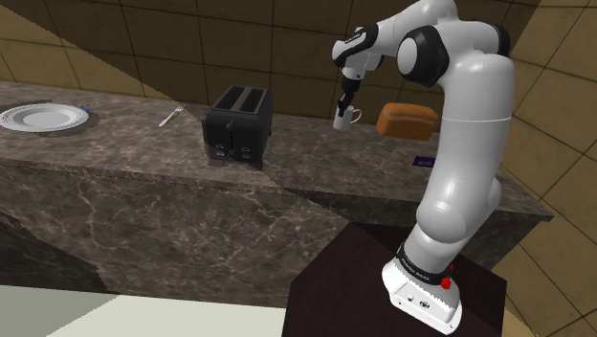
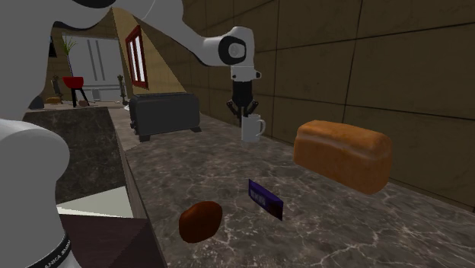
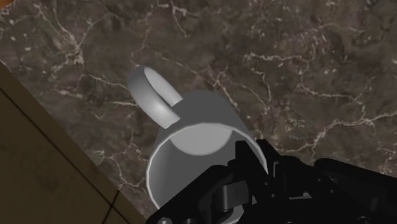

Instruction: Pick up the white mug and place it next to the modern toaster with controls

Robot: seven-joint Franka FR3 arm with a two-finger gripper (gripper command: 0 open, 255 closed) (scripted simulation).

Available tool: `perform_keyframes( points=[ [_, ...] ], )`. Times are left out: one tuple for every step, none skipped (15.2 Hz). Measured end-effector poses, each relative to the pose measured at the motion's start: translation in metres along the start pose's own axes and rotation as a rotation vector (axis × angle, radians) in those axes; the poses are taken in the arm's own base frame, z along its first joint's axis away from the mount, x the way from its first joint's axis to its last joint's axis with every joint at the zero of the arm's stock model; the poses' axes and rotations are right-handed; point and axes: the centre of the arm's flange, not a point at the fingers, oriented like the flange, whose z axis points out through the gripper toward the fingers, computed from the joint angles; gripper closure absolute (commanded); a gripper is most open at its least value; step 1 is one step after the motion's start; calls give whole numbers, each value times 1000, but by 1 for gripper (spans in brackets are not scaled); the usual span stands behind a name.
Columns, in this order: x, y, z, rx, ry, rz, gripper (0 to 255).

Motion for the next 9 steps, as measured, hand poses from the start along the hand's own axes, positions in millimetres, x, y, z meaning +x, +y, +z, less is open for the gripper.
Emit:
perform_keyframes(
  points=[
    [0,0,-5,0,0,0,255],
    [-1,1,-11,0,0,0,255],
    [-1,0,-17,0,0,0,255],
    [0,1,-21,0,0,0,255],
    [0,0,-27,0,0,0,255],
    [0,1,-33,0,0,0,255],
    [1,0,-37,0,0,0,255],
    [1,1,-44,0,0,0,255],
    [1,1,-48,0,0,0,255]
  ],
)
